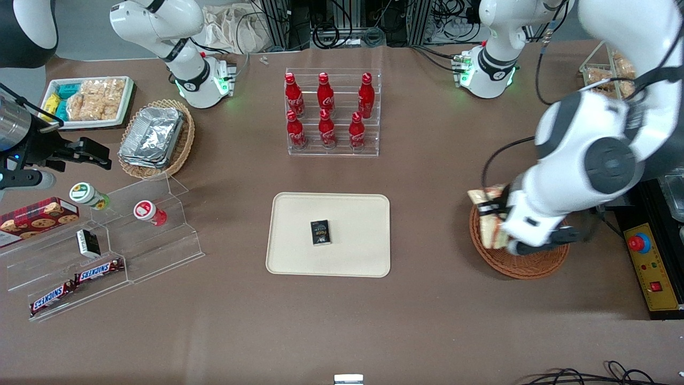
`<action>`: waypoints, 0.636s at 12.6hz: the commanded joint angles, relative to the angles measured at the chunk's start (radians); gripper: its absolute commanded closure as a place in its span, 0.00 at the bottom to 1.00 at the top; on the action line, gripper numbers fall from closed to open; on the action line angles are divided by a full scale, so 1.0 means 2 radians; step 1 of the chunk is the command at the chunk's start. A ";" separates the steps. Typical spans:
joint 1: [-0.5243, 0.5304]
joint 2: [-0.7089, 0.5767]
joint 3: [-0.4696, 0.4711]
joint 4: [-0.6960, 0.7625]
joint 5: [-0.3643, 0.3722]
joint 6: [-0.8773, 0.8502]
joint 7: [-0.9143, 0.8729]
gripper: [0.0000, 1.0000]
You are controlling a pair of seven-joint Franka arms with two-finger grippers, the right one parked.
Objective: Place sandwich from basket to tray
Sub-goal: 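Lift the sandwich and carry it with the left gripper toward the cream tray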
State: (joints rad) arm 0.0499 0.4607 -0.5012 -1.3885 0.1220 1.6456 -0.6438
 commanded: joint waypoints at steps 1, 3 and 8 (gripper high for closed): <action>-0.054 0.056 0.001 0.022 0.005 0.042 -0.033 1.00; -0.080 0.088 0.001 0.022 0.004 0.086 -0.044 1.00; -0.125 0.174 0.004 0.024 0.019 0.191 -0.045 1.00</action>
State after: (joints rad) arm -0.1708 0.7445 -0.4997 -1.3858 0.1317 1.9904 -0.7217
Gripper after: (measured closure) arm 0.797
